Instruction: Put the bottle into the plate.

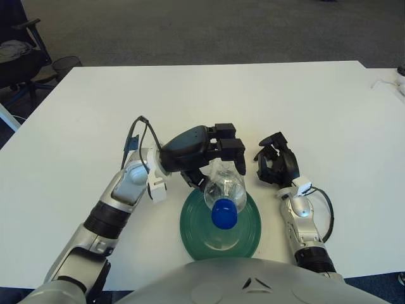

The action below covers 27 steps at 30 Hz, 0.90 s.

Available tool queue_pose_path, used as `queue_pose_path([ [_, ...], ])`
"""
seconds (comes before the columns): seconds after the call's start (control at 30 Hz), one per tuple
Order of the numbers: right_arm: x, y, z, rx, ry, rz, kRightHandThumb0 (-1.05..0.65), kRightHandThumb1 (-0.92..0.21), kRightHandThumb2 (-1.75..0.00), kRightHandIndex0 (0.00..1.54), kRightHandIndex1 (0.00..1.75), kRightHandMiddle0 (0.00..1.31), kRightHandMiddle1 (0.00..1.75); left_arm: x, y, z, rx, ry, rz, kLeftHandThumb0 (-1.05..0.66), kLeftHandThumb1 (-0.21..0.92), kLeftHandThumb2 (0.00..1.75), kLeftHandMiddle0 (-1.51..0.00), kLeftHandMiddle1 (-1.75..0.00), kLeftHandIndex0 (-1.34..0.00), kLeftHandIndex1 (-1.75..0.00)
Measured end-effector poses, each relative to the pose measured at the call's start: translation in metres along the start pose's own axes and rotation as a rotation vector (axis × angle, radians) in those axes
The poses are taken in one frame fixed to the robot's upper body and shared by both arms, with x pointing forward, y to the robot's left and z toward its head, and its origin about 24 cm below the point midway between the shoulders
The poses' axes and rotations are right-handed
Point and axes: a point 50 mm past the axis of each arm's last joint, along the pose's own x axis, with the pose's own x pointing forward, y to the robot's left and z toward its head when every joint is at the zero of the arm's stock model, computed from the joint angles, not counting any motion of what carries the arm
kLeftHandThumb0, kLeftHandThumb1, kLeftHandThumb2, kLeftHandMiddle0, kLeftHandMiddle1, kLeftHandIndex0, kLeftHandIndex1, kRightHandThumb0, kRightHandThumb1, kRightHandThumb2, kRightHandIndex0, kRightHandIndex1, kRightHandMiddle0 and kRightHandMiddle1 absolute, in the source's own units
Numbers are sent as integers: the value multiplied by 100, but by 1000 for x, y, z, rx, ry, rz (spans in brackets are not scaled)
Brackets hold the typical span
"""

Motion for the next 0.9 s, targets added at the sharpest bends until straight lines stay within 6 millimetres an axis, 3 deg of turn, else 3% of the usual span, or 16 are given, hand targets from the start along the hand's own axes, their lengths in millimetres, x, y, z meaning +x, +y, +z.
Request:
queue_pose_path([
  [0.33,1,1,0,-4,2,6,0,-56,-103,48,169,18,175,6,-32,-1,173,-60,-24,-8,31,131,-124,-175,-94,-175],
  [0.6,1,0,-1,23,3,17,0,-56,-104,48,170,18,175,4,-28,-5,317,-96,3,-7,29,133,-124,-175,-95,-175],
  [0.9,1,0,0,27,2,17,0,-57,-102,48,169,18,175,3,-27,-8,366,-82,27,-5,26,137,-122,-175,-95,-175],
])
